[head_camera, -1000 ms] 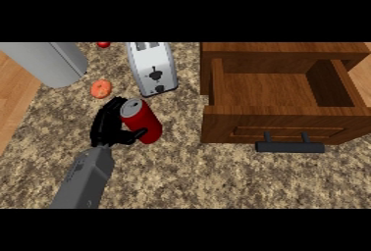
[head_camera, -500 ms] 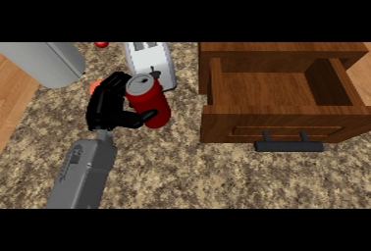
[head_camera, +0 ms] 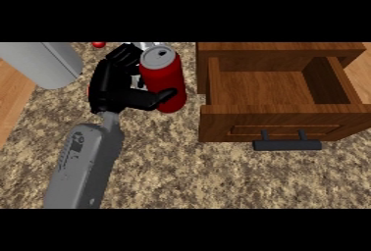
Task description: Pick up the can, place it into the drawer and close the drawer
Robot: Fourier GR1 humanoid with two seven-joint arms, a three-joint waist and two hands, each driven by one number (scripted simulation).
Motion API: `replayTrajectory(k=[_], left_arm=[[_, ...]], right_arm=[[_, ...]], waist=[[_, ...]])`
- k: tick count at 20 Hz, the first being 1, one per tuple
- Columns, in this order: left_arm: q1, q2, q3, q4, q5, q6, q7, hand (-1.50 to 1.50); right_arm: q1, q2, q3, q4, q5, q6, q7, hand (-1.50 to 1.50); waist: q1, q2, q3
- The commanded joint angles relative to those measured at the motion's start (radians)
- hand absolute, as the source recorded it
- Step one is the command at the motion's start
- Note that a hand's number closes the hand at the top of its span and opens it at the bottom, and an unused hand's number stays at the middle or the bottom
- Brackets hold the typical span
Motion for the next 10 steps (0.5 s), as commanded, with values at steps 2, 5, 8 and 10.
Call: replayTrajectory(k=[2, 5, 8, 10], left_arm=[[-0.109, -0.007, -0.08, 0.029, -0.012, 0.115, 0.03, 1.5], [-0.179, -0.007, -0.098, 0.066, -0.001, 0.151, 0.054, 1.5], [-0.262, -0.007, -0.057, 0.175, 0.01, 0.155, 0.017, 1.5], [-0.344, -0.007, -0.14, 0.159, 0.005, 0.282, 0.097, 1.5]], right_arm=[[-0.023, 0.013, 0.05, -0.025, 0.043, -0.039, 0.001, -1.5], [-0.048, -0.004, 0.003, 0.011, 0.035, -0.015, 0.006, -1.5], [0.022, 0.013, 0.03, -0.016, -0.005, -0.006, -0.003, -1.5], [-0.059, 0.012, 0.045, 0.003, 0.058, -0.027, 0.018, -1.5]], waist=[[-0.006, 0.002, 0.0], [-0.006, 0.002, 0.0], [-0.016, 0.003, 0.0], [-0.01, 0.003, 0.0]])
